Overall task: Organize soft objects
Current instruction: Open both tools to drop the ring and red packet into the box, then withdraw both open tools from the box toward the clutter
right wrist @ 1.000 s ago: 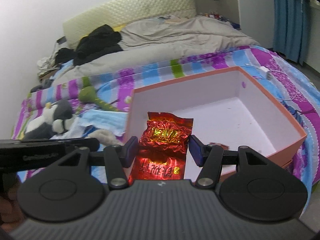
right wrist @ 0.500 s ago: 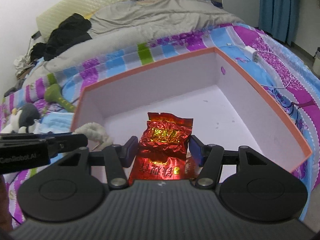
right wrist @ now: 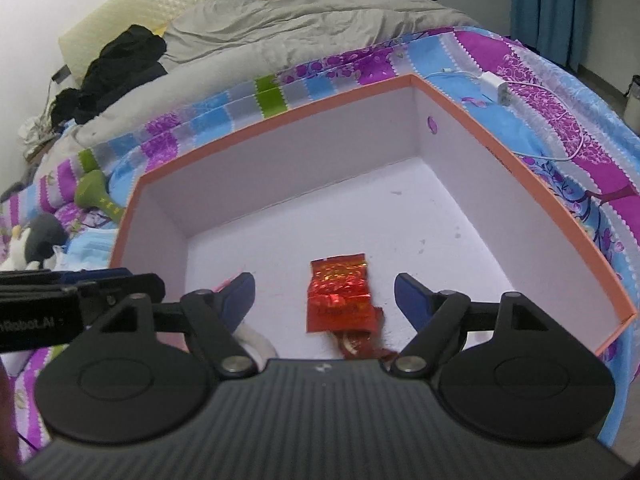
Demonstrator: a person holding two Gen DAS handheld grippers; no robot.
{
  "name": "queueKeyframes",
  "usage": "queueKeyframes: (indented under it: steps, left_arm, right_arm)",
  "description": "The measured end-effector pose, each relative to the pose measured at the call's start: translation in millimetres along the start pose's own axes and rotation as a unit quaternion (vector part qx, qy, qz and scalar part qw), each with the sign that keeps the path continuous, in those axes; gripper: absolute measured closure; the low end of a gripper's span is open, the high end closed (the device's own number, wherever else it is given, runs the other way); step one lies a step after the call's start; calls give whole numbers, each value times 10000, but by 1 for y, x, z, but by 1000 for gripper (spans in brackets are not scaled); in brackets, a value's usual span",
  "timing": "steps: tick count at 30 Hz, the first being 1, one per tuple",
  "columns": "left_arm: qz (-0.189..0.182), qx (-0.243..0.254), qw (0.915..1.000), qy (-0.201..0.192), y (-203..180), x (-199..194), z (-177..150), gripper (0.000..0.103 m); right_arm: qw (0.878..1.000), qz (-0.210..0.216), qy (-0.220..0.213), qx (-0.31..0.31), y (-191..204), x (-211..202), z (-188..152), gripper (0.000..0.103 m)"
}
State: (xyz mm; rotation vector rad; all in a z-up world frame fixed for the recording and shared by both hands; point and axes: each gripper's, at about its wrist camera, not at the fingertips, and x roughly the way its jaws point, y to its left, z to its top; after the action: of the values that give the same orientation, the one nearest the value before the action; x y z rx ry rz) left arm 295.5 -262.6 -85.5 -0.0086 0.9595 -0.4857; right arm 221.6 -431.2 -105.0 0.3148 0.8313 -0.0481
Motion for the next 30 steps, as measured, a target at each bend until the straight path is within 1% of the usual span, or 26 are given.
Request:
queueKeyframes:
  steps: [6, 12, 20, 30]
  left_arm:
    - [-4, 22, 9998, -208, -4, -29, -5, 59]
    - [10, 6, 9990, -449, -6, -67, -21, 59]
    - [8, -79, 9971, -756, -3, -126, -55, 59]
    - [33, -207, 9946, -1019, 10, -181, -99, 59]
  right_arm:
    - [9998, 46, -169, -85, 8, -22, -2, 24]
    - [9990, 157, -386, -164, 23, -55, -12, 24]
    - [9973, 263, -603, -314, 46, -97, -36, 24]
    - [9948, 438, -709, -577, 78, -133, -70, 24]
